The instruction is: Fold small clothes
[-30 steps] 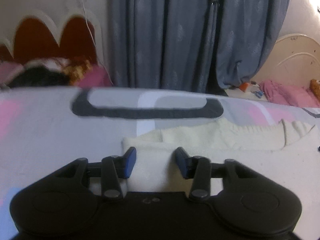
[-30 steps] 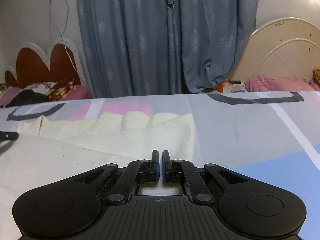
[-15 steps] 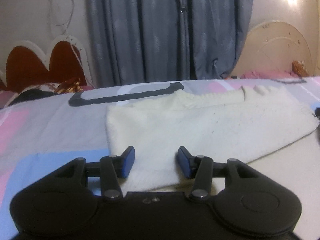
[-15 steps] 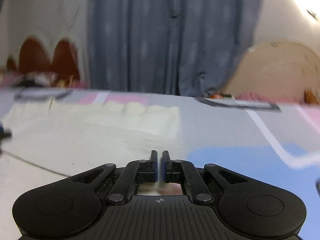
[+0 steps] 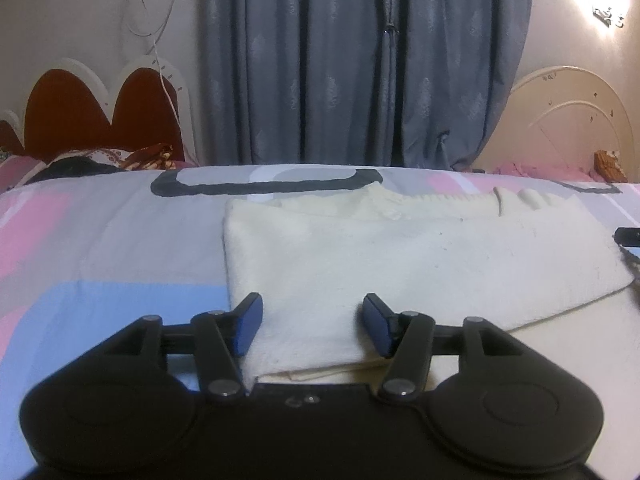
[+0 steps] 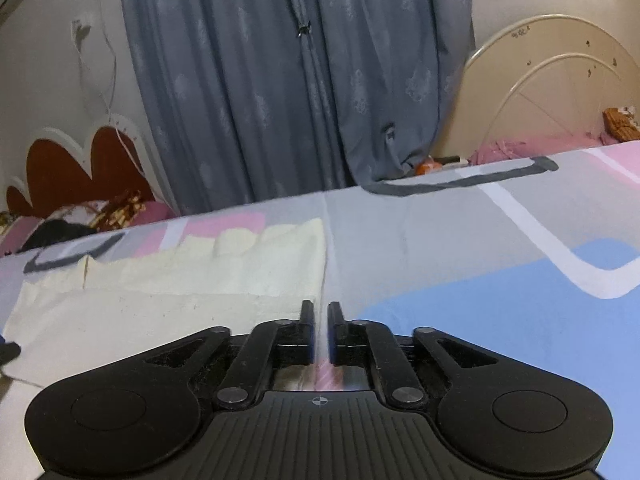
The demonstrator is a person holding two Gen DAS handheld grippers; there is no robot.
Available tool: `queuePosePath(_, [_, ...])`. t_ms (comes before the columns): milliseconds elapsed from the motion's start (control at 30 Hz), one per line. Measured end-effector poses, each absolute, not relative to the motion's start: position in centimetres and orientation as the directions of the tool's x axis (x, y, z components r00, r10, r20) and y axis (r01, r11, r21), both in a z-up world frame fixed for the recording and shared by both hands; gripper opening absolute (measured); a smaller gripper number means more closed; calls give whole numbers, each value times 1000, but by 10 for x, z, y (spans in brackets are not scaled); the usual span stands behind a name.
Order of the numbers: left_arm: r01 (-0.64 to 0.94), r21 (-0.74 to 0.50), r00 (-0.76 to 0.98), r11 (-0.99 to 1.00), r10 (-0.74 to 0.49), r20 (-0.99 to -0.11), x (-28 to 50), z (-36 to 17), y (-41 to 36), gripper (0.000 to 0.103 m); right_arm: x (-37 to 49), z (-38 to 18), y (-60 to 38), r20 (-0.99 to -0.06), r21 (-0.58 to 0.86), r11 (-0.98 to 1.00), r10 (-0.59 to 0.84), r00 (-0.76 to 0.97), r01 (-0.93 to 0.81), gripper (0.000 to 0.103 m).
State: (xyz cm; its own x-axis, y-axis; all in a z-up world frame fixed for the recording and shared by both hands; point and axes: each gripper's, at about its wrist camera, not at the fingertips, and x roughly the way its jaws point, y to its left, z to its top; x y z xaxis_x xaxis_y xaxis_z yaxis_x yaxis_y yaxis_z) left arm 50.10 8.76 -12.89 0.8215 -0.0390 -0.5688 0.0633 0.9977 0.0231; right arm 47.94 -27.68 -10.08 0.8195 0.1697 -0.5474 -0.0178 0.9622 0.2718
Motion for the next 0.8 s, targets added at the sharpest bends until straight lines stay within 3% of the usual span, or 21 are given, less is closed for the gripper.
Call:
queuePosePath(100, [62,24,820,998,-37,-571,501,-129,87,56,480,-102,-273,-541,265,963,183,821,-40,14])
queuePosePath(167, [61,24,819,998,-36,-573,501,-129,87,56,483,-104,-269,-544,255,966,185,818,-50,31])
queuePosePath(200, [59,23,818,998,-35,-574,501,-129,86,57,485,-106,-266,-557,229,972,170,813,-46,47])
queuePosePath(233, [58,21,818,998,-35,-575,501,-130,87,57,487,-109,-263,-566,210,976,164,808,-51,48])
queuePosePath(267, [58,19,817,998,-36,-575,501,-130,87,58,488,-111,-262,-569,209,976,177,803,-66,46])
queuePosePath(300, [58,16,818,998,-38,-574,501,-129,88,58,489,-112,-260,-569,208,974,193,799,-87,28])
queuePosePath(333, [58,12,818,998,-41,-574,501,-129,89,58,489,-111,-258,-565,187,978,180,806,-87,22])
queuePosePath(467, [59,12,819,998,-41,-572,501,-130,90,58,486,-108,-250,-537,119,987,159,829,-112,22])
queuePosePath(500, [58,15,820,998,-39,-572,501,-130,90,59,486,-109,-249,-541,127,983,181,821,-133,17])
queuePosePath(533, [53,19,822,998,-33,-568,500,-130,89,59,487,-110,-249,-544,137,978,205,814,-156,3])
queuePosePath(700, [-17,21,836,1000,26,-548,496,-129,93,60,480,-99,-248,-453,103,983,183,872,-153,2])
queuePosePath(800, [-16,0,821,1000,14,-571,501,-130,96,62,498,-120,-245,-584,87,987,161,796,-135,2])
